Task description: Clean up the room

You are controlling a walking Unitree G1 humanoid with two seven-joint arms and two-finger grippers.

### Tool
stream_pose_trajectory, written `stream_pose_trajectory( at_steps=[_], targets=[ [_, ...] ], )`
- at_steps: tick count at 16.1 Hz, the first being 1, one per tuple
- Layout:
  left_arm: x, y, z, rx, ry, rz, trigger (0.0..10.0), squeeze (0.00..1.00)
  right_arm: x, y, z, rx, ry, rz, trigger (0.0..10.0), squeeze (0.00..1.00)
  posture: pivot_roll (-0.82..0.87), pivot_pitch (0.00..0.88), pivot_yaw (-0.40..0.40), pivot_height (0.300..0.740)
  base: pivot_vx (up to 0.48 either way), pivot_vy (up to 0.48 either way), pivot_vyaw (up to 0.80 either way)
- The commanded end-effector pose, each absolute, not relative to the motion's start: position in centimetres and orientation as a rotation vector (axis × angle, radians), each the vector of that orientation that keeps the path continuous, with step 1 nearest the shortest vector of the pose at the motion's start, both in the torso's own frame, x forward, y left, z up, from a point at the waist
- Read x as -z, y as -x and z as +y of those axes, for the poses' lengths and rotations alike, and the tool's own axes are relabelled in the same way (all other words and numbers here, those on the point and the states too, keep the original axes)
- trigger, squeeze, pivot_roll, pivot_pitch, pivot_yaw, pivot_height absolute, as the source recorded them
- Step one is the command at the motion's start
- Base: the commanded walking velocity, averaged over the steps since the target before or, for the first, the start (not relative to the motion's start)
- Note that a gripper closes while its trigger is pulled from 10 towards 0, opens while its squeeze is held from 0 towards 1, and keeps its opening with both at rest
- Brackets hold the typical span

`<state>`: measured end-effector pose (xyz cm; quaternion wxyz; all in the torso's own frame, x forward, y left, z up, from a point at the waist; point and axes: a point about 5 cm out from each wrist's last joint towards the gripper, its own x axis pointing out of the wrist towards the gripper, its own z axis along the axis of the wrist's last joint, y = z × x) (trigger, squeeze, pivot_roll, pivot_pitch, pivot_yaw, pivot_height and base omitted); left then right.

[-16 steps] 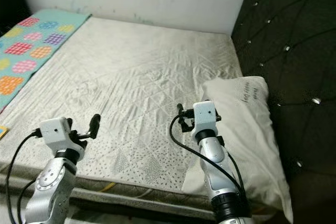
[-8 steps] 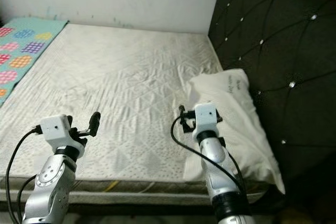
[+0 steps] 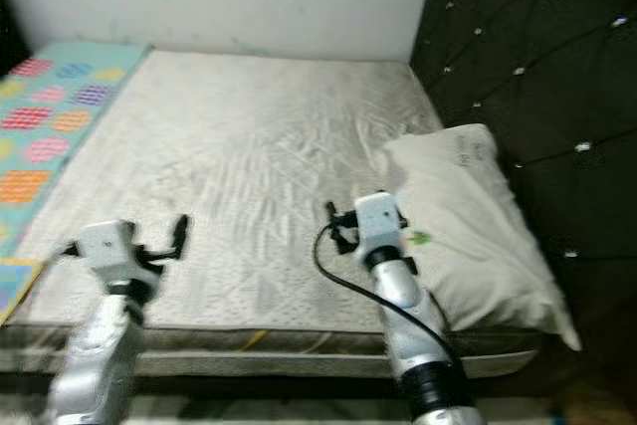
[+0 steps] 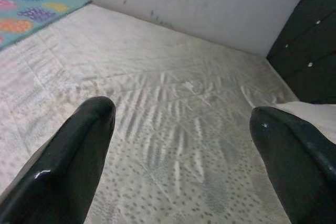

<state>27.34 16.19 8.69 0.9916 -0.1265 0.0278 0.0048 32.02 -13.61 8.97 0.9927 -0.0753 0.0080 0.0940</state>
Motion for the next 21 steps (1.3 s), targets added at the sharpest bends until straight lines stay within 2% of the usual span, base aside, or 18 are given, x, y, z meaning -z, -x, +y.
stream_pose_trajectory(
  at_steps=[1,4,10,17,21],
  targets=[
    [-8.98,-27.41,16.47,-0.018,0.237,0.049,10.0,0.00,-9.42,-32.27,-13.49,-0.186,0.142,0.004,10.0,0.00,-0.11,0.000,-0.035,0.740,0.000,0.315,0.00],
    [-9.17,-27.34,16.41,-0.009,0.240,0.035,10.0,0.00,-9.84,-32.43,-13.40,-0.162,0.240,-0.028,10.0,0.00,-0.10,0.000,-0.036,0.740,0.000,0.000,0.00],
    [-9.37,-27.30,16.15,0.024,0.250,0.023,10.0,0.00,-9.57,-32.21,-13.25,-0.195,0.179,-0.006,10.0,0.00,-0.11,0.000,-0.037,0.740,0.000,0.000,0.00],
    [-9.48,-27.27,16.21,0.025,0.248,0.020,10.0,0.00,-9.51,-32.16,-13.26,-0.195,0.151,0.006,10.0,0.00,-0.11,0.000,-0.034,0.740,0.246,0.000,0.00],
    [-9.45,-27.34,16.17,0.030,0.248,0.023,10.0,0.00,-9.33,-32.16,-13.46,-0.185,0.145,0.024,10.0,0.00,-0.11,0.000,-0.035,0.740,0.000,0.000,0.00]
  ],
)
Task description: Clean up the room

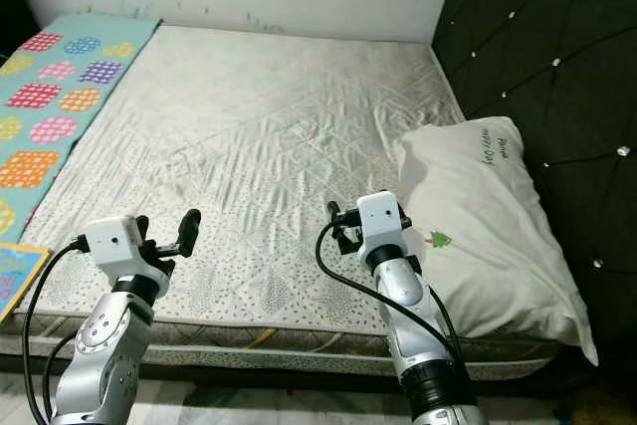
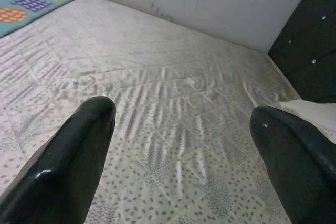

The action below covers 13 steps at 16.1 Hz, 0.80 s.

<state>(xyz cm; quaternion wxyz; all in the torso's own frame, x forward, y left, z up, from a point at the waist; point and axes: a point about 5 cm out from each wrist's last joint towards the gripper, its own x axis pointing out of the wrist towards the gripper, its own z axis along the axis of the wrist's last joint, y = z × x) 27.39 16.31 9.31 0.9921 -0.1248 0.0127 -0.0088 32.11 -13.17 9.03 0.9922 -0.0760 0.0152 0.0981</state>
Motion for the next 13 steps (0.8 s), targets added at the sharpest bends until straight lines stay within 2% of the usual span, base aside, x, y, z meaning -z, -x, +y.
stream_pose_trajectory(
  at_steps=[1,6,13],
  targets=[
    [-9.45,-27.36,16.16,0.030,0.247,0.024,10.0,0.00,-9.26,-32.15,-13.62,-0.174,0.151,0.029,10.0,0.00,-0.11,0.000,-0.035,0.740,0.000,0.000,0.00],
    [-9.43,-27.45,16.08,0.037,0.248,0.024,10.0,0.00,-9.16,-32.13,-13.83,-0.167,0.143,0.036,10.0,0.00,-0.11,0.000,-0.034,0.740,0.000,0.000,0.00],
    [-9.49,-27.54,15.99,0.048,0.250,0.021,10.0,0.00,-9.15,-32.19,-13.81,-0.166,0.143,0.036,10.0,0.00,-0.11,0.000,-0.032,0.740,0.252,0.000,0.00]
  ],
)
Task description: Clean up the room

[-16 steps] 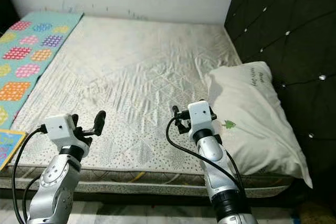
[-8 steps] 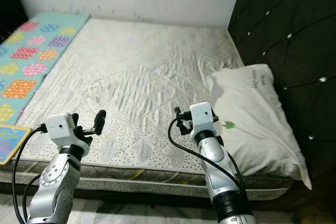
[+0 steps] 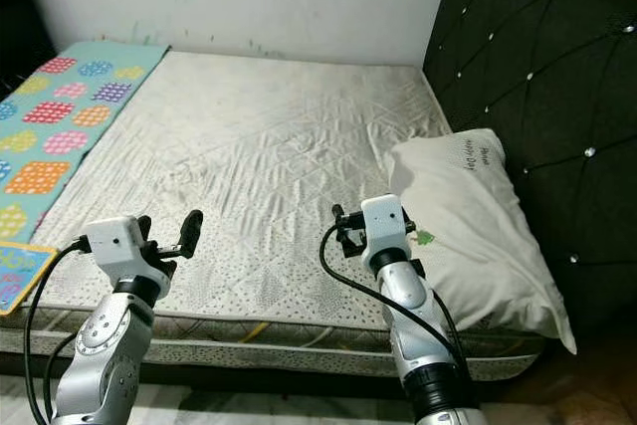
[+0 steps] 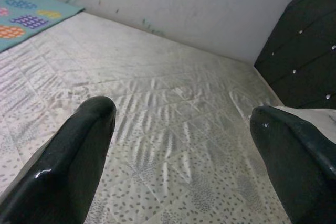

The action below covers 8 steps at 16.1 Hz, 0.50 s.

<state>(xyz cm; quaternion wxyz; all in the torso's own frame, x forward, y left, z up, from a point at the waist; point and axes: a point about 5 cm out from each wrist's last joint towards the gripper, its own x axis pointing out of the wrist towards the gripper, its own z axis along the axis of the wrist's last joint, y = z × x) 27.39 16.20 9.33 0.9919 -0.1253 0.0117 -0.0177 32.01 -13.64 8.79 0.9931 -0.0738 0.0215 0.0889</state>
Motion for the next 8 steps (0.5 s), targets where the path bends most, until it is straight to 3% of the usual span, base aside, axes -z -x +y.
stream_pose_trajectory(
  at_steps=[1,8],
  targets=[
    [-9.51,-27.54,15.98,0.048,0.249,0.020,10.0,0.00,-9.15,-32.18,-13.82,-0.166,0.144,0.036,10.0,0.00,-0.11,0.000,-0.032,0.740,0.259,0.000,0.00],
    [-9.49,-27.59,16.01,0.045,0.247,0.023,10.0,0.00,-8.99,-32.13,-14.07,-0.161,0.148,0.043,10.0,0.00,-0.11,0.000,-0.031,0.740,0.260,0.000,0.00]
  ],
)
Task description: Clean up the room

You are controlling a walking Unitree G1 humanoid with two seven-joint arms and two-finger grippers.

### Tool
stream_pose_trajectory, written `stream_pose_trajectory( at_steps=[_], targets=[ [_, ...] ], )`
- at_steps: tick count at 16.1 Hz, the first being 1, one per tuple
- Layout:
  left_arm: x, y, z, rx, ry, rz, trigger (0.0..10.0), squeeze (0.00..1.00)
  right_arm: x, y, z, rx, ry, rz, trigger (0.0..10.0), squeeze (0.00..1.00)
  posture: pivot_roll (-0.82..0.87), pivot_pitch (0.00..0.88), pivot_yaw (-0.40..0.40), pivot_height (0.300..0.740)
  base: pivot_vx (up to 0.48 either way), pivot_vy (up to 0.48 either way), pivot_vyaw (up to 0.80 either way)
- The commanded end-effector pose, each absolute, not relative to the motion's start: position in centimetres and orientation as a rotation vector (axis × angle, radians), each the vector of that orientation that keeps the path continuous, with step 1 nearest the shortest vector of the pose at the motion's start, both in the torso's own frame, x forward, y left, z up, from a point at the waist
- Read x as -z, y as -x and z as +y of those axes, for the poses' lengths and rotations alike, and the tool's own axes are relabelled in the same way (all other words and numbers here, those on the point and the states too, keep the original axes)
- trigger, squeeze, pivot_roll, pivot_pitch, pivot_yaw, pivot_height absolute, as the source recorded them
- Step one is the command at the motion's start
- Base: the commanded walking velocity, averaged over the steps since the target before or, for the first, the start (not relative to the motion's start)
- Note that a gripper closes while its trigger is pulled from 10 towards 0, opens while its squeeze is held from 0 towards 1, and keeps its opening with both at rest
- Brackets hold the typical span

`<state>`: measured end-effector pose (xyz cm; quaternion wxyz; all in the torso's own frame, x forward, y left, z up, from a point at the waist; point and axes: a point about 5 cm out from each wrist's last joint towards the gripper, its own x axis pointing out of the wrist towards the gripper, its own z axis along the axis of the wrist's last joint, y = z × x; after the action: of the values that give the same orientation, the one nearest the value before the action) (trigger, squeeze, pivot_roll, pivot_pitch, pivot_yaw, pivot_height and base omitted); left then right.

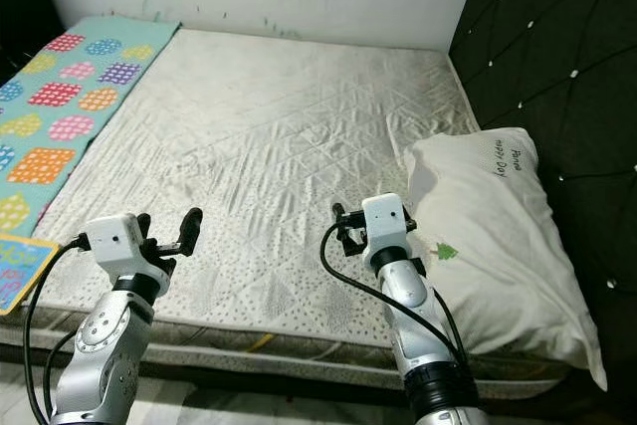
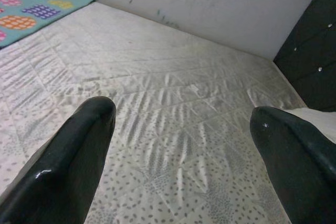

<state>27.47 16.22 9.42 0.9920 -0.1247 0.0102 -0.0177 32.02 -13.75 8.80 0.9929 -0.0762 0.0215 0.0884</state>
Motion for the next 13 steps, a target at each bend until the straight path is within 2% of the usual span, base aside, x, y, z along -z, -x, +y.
stream_pose_trajectory(
  at_steps=[1,13],
  targets=[
    [-9.49,-27.62,16.03,0.044,0.248,0.023,10.0,0.00,-9.01,-32.16,-14.08,-0.161,0.150,0.043,10.0,0.00,-0.11,0.000,-0.031,0.740,0.247,0.000,0.00],
    [-9.32,-27.92,16.41,-0.003,0.254,0.032,10.0,0.00,-9.05,-32.37,-14.19,-0.150,0.139,0.042,10.0,0.00,-0.11,0.000,-0.030,0.740,0.021,0.000,0.00]
  ],
)
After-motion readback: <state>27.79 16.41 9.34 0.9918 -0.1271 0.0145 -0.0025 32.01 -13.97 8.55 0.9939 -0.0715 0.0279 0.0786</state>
